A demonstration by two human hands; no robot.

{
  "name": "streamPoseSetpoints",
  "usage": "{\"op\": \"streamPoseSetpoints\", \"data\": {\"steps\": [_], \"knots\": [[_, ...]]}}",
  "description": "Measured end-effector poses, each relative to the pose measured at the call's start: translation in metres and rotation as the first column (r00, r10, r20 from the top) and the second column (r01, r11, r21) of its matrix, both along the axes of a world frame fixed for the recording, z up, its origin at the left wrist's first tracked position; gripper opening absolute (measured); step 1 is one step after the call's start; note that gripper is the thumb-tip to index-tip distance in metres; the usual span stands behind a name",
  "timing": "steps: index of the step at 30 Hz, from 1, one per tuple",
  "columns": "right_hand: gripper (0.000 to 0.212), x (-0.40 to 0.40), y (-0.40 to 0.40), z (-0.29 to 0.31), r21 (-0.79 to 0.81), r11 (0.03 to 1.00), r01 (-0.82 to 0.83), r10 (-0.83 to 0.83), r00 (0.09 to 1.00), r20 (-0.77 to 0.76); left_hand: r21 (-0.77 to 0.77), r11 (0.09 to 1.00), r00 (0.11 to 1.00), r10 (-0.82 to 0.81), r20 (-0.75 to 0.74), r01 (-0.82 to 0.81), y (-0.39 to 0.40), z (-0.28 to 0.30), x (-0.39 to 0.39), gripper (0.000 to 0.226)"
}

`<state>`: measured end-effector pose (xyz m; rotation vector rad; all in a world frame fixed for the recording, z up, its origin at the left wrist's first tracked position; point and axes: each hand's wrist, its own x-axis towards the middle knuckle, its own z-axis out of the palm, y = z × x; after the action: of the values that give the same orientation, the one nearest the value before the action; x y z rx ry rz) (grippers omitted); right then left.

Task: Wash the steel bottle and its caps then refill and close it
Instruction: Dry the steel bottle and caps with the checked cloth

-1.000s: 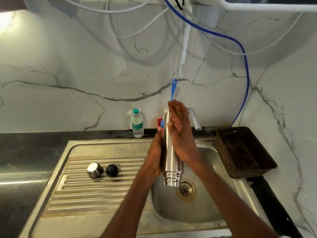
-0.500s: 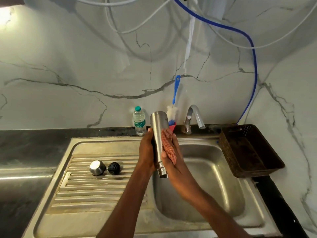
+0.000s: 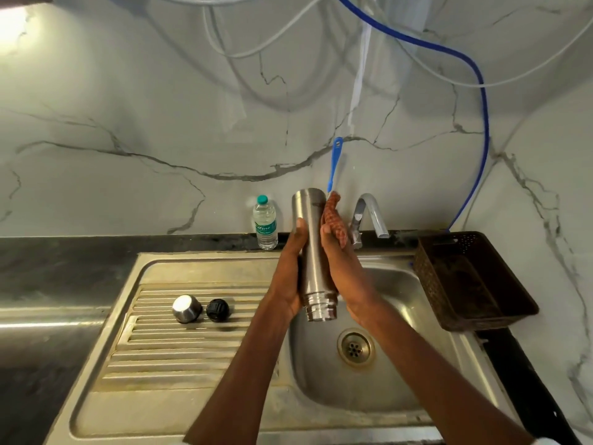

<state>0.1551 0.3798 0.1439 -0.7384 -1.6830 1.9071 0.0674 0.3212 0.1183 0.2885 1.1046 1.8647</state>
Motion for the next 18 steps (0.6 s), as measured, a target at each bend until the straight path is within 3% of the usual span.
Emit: {"op": "streamPoseSetpoints", "data": {"steps": [2, 5, 8, 12, 15, 18], "knots": [[0.052, 0.016, -0.017, -0.009, -0.027, 0.998, -0.061, 0.062, 0.998, 0.005, 0.05, 0.998, 0.999, 0.043, 0.031, -0.044, 0.0, -0.006, -0.005, 0.056], [0.054, 0.031, -0.029, -0.027, -0.032, 0.995, -0.095, 0.094, 0.996, -0.006, -0.033, 0.996, 0.996, 0.089, 0.027, -0.088, -0.002, -0.015, -0.009, 0.054], [0.06, 0.018, -0.011, -0.029, -0.075, 0.995, -0.068, 0.073, 0.996, 0.056, -0.074, 0.996, 0.997, 0.051, -0.061, -0.056, -0.008, -0.024, -0.004, 0.042], [0.058, -0.003, 0.023, -0.021, -0.16, 0.986, 0.04, -0.036, 0.999, 0.029, -0.098, 0.995, 0.977, -0.029, -0.212, 0.008, -0.005, -0.019, 0.007, 0.031], [0.051, -0.011, 0.021, -0.016, -0.168, 0.985, 0.045, -0.043, 0.999, 0.02, -0.131, 0.991, 0.979, -0.007, -0.203, -0.02, 0.003, -0.008, 0.014, 0.042], [0.022, -0.015, 0.011, -0.019, -0.092, 0.995, 0.027, -0.025, 0.999, 0.027, -0.134, 0.985, 0.982, 0.088, -0.165, -0.111, 0.009, -0.014, 0.015, 0.062]]}}
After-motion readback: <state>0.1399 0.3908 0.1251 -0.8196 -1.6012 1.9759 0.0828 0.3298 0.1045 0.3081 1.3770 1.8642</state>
